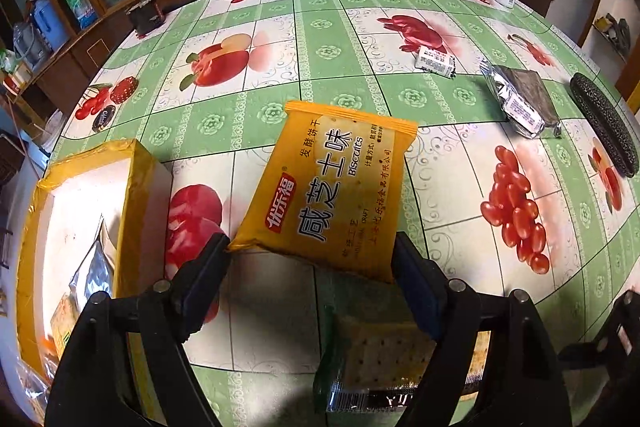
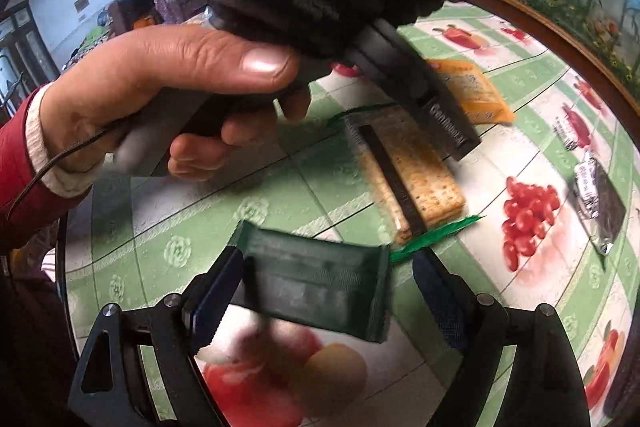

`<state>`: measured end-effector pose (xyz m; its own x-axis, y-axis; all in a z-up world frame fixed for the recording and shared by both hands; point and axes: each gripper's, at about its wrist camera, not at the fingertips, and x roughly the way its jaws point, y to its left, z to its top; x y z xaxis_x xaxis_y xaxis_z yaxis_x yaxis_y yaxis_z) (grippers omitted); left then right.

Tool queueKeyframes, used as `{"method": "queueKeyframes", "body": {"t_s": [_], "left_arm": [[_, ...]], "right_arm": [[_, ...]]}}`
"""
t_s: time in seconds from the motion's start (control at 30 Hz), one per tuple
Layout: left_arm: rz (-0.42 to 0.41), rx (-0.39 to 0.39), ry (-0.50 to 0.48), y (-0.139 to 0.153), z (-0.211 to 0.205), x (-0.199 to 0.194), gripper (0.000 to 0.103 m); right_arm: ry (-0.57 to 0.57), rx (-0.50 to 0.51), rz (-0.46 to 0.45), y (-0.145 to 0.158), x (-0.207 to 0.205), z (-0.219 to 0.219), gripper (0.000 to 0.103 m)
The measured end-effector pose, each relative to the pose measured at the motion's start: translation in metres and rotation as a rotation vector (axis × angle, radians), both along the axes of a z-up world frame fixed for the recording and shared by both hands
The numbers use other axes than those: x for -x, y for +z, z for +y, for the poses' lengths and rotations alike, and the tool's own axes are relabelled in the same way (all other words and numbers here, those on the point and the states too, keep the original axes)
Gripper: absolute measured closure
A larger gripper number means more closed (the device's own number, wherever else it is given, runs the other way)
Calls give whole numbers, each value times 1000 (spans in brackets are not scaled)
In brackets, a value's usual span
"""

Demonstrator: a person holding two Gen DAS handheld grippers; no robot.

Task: Organize snacks
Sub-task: 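Grasp the saltine cracker pack with the right tool while the left tool approaches the yellow biscuit pack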

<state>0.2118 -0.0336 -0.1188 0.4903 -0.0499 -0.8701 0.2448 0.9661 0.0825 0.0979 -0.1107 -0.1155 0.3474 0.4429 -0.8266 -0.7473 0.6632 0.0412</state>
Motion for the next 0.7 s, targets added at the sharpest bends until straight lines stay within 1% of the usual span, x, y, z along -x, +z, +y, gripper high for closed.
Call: {"method": "queueKeyframes", "body": {"t_s": [0.1,0.17,0.23,0.3,0.33,0.43,0.47,0.5,0.53,0.57,0.6,0.7], "left_arm": [[8,19,12,-1,6,-6,21],[3,7,19,0,7,-10,21],[14,13,28,0,7,-15,21],[11,9,22,-1,5,-18,21],[11,10,20,-1,5,-20,21],[15,11,21,-1,7,-25,21],[14,11,20,-1,7,-26,21],[14,11,19,-1,7,-27,21],[15,9,19,-1,7,-28,21],[16,3,16,-1,7,-29,21],[12,-5,14,0,7,-29,21],[-4,-28,1,1,5,-30,21]], "right_arm": [[-61,-133,12,14,-10,-19,15],[-110,-163,-1,18,-22,-25,15],[-124,-164,-3,19,-34,-20,14],[-102,-165,2,16,-44,-10,15],[-98,-150,12,12,-48,-5,15],[-73,-95,30,0,-56,7,19],[-83,-67,25,-6,-57,11,22],[-96,-46,19,-10,-59,13,31],[-110,-38,-9,-10,-59,13,37],[-120,-49,-2,-10,-59,11,48],[-137,-66,9,-8,-59,6,55],[-194,-78,9,-5,-55,-9,55]]}}
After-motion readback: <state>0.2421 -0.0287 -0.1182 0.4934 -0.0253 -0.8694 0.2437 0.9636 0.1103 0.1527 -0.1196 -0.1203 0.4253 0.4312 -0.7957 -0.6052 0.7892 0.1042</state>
